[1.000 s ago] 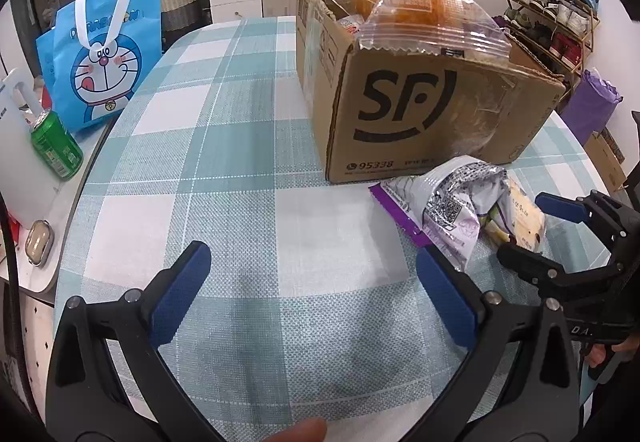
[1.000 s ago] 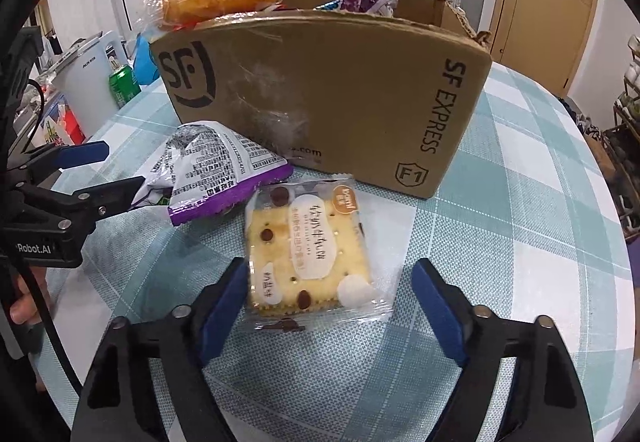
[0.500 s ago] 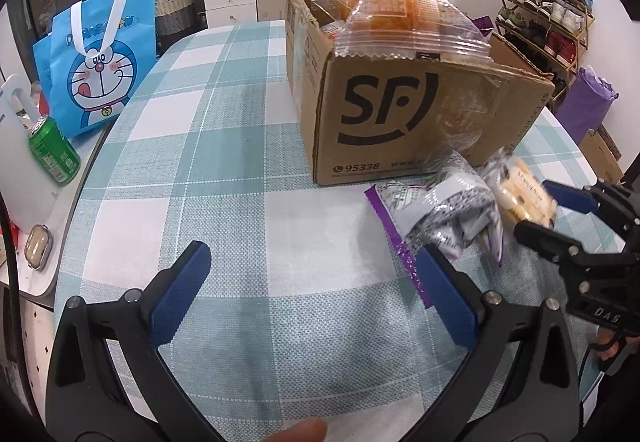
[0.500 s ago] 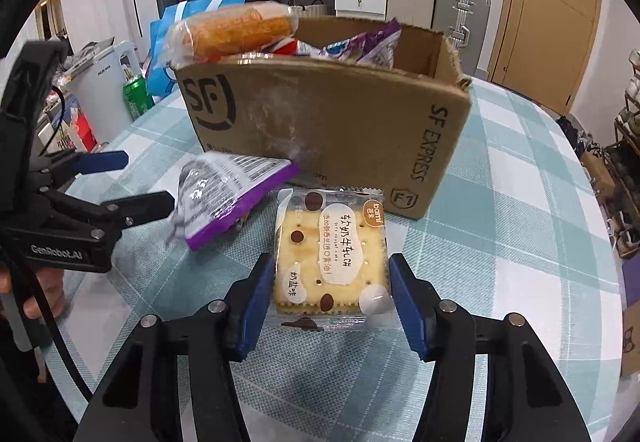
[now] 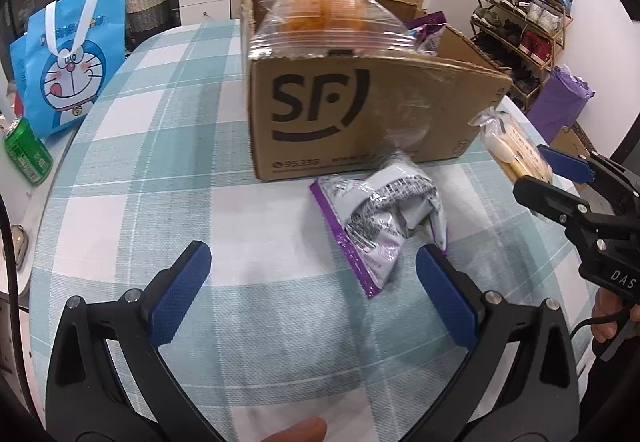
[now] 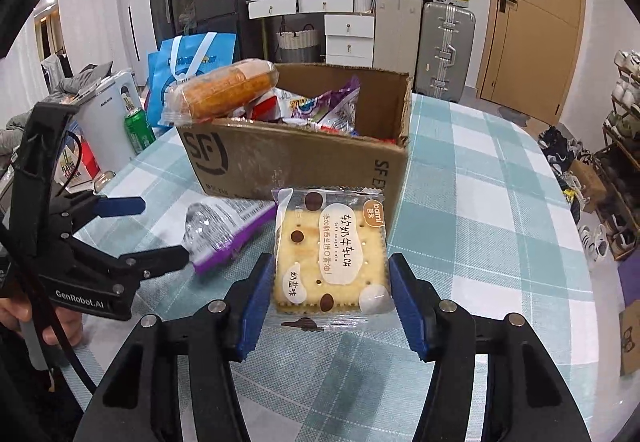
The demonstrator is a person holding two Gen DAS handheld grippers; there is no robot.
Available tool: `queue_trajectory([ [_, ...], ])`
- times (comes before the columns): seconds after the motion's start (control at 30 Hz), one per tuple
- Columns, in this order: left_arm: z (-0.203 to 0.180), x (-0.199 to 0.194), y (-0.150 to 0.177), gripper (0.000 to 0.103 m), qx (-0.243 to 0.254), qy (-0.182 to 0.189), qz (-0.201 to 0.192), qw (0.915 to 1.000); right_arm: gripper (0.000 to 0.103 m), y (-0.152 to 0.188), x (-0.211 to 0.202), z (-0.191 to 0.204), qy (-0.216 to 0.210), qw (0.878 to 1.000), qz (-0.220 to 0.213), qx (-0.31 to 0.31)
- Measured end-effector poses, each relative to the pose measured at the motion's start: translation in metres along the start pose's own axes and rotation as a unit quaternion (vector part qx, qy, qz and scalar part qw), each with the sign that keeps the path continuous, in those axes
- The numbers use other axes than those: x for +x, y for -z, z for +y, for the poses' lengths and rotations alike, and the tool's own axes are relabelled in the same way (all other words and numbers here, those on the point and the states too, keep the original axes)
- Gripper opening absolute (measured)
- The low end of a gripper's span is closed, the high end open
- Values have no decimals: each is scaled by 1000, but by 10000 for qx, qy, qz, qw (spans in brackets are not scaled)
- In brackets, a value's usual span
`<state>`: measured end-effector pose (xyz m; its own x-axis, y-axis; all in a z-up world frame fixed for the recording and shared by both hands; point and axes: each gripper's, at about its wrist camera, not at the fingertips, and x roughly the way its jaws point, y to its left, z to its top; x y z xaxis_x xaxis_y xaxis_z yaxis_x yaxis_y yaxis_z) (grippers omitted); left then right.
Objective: Organize snacks
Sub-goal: 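Grasp the purple-white chip bag with the left tool while the right tool holds the cracker packet, then carry the chip bag with the left tool while the right tool carries the cracker packet over the box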
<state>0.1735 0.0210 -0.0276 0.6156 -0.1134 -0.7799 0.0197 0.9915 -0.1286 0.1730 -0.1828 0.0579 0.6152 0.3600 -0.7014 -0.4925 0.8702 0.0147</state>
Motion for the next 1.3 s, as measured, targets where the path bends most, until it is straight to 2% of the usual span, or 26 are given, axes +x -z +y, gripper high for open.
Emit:
queue_trajectory([
  [0.27,-29,16,-2,102,89,62,132,9999,58,-3,-14,-6,-53,9998,-163,91],
  [0.4,-40,28,-5,102,129,-30,213,9997,58,-3,-19,-12,-50,9996,-204,187],
  [0.77,-55,38,-27,101,115,-143,132,9997,58,-2,-17,-20,-24,9993,-197,309],
  [0.83,-58,40,-28,88,174,-102,155,9997,58,-2,-17,-21,-24,9993,-195,325],
  [0.9,-61,44,-27,64,194,12,263,9995,58,-3,-17,-20,-23,9993,-198,324],
  [1.0,-60,41,-25,57,160,149,142,9997,58,-3,-17,-21,-21,9993,-205,312],
  [1.13,-62,36,-19,56,295,148,-41,9994,58,-3,-17,-21,-21,9993,-213,314],
  [1.3,-61,24,-8,56,220,277,-125,9993,58,-3,-17,-21,-17,9993,-219,310],
])
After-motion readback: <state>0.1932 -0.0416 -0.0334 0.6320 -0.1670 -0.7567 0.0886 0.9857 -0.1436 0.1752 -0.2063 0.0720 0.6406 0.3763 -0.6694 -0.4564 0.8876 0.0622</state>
